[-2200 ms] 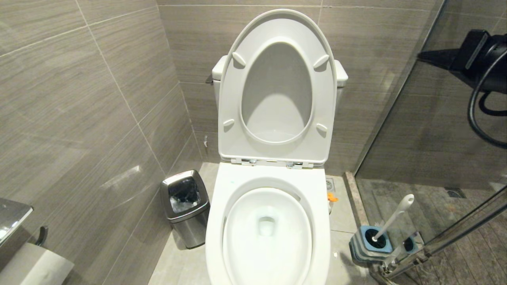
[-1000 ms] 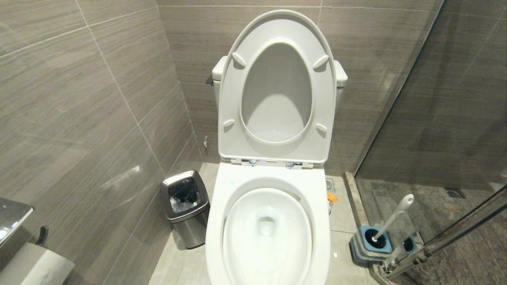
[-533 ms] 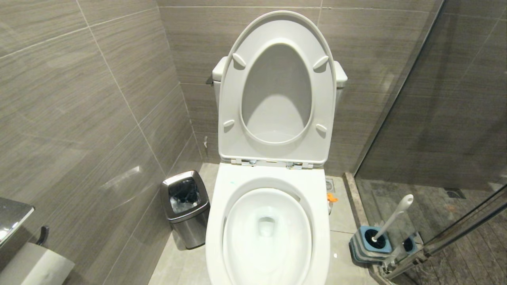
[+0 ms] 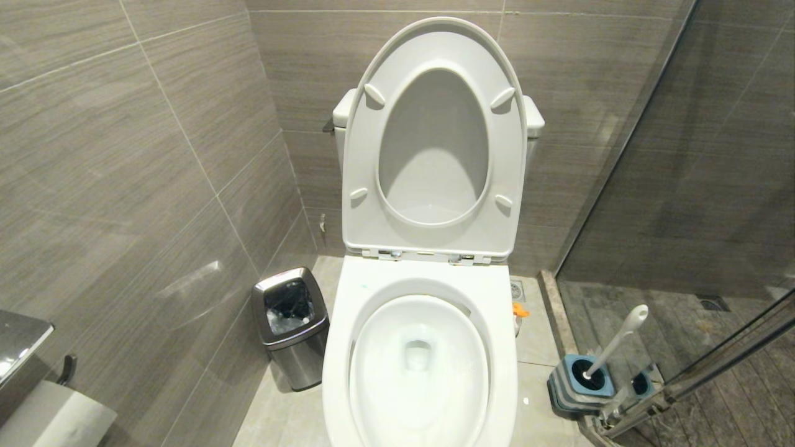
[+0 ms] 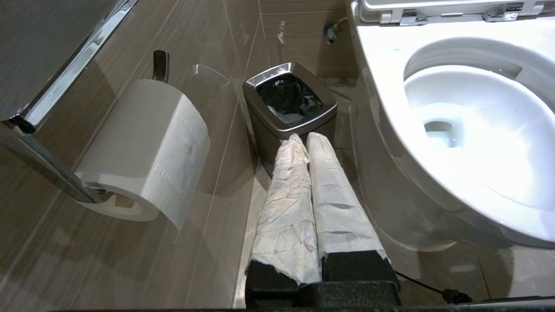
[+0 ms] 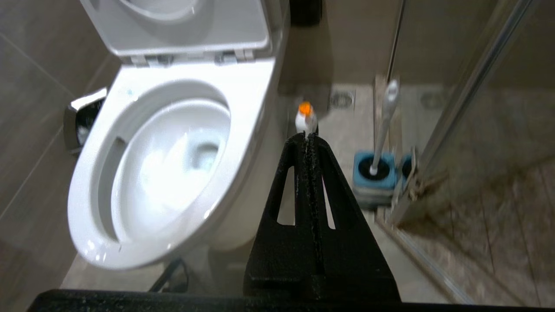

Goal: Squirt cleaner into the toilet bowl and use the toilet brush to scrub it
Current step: Pour in the cleaning agent

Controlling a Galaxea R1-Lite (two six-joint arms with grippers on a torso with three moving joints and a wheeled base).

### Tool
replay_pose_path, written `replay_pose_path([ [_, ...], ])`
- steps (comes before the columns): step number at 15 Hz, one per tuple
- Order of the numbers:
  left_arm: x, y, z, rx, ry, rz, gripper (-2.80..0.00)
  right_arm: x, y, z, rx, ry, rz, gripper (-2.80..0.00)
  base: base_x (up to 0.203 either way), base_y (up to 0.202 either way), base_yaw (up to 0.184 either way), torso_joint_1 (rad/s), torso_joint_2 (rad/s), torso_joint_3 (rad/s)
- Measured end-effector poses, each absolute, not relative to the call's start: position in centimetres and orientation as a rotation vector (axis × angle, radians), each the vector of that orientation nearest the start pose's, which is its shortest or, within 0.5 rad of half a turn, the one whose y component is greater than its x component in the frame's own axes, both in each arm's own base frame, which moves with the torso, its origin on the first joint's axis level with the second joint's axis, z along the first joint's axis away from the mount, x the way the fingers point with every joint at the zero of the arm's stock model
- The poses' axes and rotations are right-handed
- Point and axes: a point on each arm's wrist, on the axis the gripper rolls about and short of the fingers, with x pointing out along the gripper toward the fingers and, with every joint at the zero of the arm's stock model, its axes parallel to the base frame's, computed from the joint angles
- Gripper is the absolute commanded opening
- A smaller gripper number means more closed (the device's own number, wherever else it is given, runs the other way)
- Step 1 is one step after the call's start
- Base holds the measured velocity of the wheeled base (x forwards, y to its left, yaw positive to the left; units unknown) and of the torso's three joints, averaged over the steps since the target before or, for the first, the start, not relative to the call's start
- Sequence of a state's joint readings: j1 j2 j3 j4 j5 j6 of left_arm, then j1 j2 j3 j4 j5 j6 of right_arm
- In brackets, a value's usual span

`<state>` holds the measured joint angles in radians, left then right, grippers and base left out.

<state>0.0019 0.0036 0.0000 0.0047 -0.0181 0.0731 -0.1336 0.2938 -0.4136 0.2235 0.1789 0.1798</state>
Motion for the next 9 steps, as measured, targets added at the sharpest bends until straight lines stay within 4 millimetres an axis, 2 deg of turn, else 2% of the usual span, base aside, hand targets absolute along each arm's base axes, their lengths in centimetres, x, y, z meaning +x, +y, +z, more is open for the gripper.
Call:
replay_pose_path([
  [2,-2.3,0.0,7.5,0.073,0.008,-0.016,-2.80,-2.0,0.7,17.7,0.185,0.039,0.070,-2.80,0.000,0.000,0.000,0.000,0.00,0.000],
  [5,-2.3,0.0,7.5,0.073,0.008,-0.016,-2.80,-2.2,0.5,17.9,0.188,0.030,0.175,-2.80,0.000,0.000,0.000,0.000,0.00,0.000],
  [9,-2.3,0.0,7.5,0.073,0.008,-0.016,-2.80,-2.8,0.5,15.5,0.166,0.028,0.220,-2.80,0.000,0.000,0.000,0.000,0.00,0.000],
])
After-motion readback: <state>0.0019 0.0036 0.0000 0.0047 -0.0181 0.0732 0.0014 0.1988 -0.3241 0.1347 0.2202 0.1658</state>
